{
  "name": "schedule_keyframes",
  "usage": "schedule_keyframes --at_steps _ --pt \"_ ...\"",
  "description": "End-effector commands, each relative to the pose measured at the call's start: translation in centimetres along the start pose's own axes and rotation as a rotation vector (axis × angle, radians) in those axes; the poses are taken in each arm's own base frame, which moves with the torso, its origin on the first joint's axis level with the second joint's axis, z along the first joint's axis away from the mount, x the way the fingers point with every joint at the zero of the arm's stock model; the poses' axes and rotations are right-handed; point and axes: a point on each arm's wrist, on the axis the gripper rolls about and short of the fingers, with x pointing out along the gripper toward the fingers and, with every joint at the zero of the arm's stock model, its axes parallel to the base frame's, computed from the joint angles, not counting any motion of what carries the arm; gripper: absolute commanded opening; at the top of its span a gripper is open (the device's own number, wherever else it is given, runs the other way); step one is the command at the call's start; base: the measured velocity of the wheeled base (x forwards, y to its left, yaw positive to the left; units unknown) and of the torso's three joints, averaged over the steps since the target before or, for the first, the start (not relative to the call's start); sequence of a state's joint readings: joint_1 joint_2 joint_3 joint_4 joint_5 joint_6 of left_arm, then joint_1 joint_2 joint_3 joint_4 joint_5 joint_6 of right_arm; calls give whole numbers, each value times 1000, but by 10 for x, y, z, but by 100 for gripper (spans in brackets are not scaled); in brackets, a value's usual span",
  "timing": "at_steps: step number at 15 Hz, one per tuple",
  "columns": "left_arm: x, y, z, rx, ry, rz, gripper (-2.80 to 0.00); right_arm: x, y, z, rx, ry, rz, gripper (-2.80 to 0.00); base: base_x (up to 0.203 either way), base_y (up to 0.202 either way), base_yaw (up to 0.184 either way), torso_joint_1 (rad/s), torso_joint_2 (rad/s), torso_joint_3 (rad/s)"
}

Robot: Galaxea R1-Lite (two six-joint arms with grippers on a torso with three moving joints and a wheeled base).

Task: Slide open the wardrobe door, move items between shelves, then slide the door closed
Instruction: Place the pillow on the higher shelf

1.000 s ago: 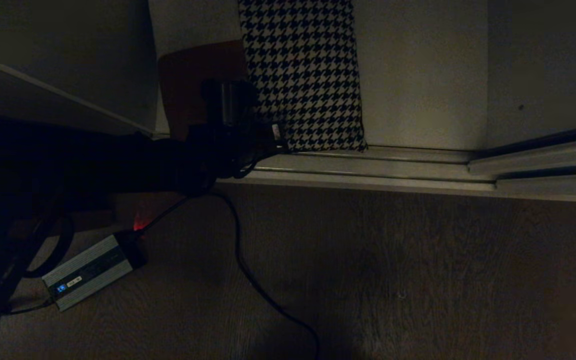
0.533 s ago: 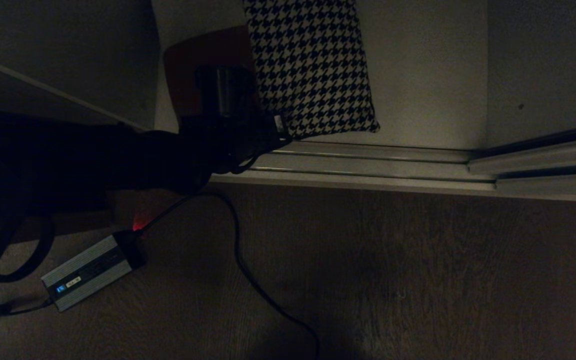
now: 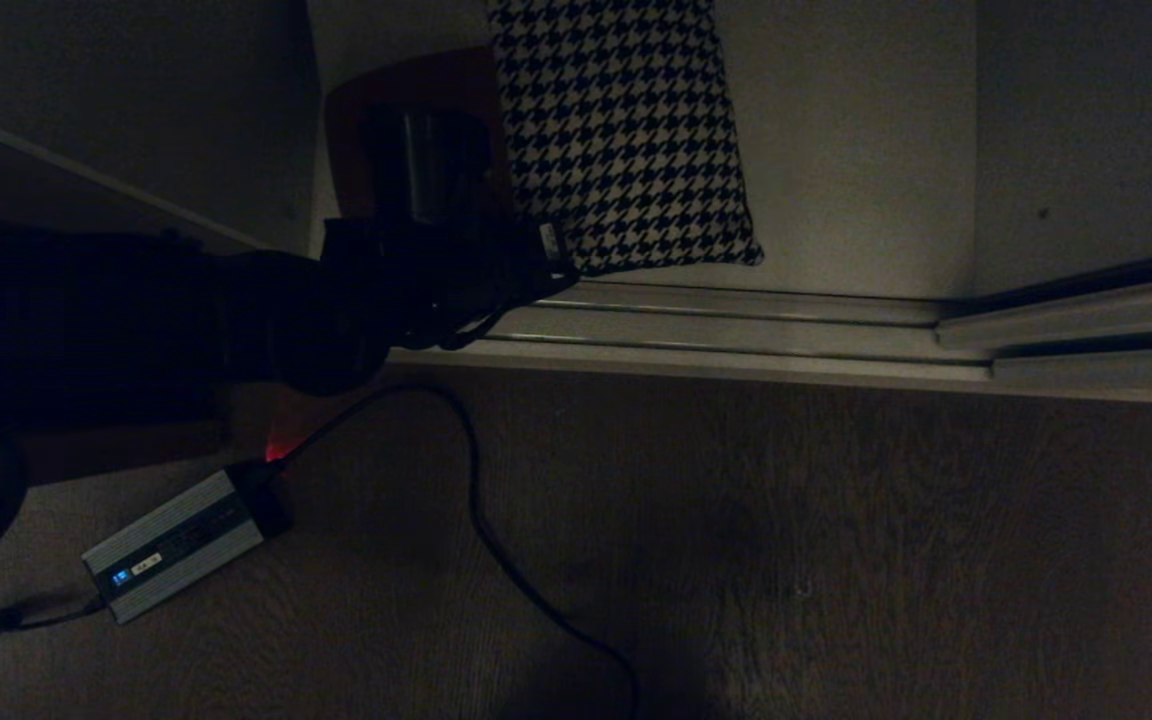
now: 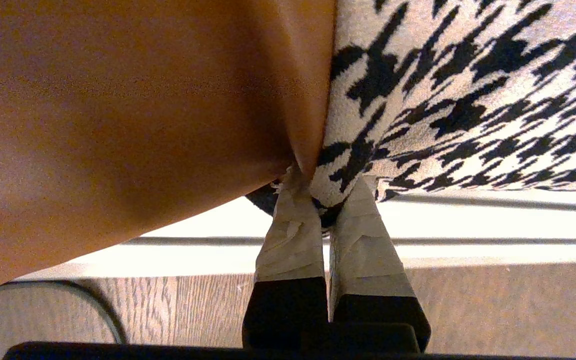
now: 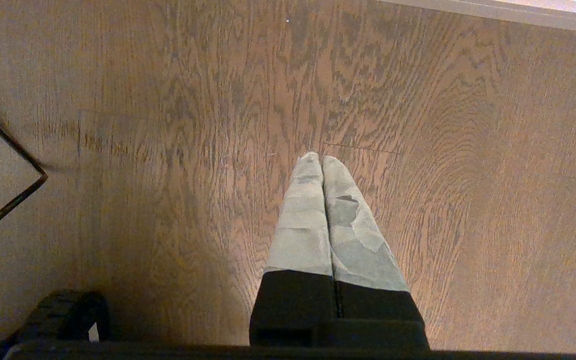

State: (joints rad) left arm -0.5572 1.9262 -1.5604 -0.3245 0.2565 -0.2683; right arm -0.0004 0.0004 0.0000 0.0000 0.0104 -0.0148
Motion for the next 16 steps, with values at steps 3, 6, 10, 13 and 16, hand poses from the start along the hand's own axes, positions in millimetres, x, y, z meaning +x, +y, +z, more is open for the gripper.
schedule_keyframes --at_steps 3,6,10,13,16 --pt "-24 -5 27 -15 -44 -29 -280 0 0 -1 -1 1 0 -280 0 0 0 0 0 0" --pt "-47 -15 44 -12 -35 -55 -280 0 0 -1 -1 1 1 -280 0 0 0 0 0 0" --pt "-81 -15 48 14 48 -64 -280 0 0 -1 0 1 0 -280 0 0 0 0 0 0" --pt "-98 -16 60 10 20 -81 -280 0 0 -1 0 1 0 -280 0 0 0 0 0 0" --pt "-114 -17 67 14 24 -93 -280 0 0 -1 1 1 1 -280 0 0 0 0 0 0"
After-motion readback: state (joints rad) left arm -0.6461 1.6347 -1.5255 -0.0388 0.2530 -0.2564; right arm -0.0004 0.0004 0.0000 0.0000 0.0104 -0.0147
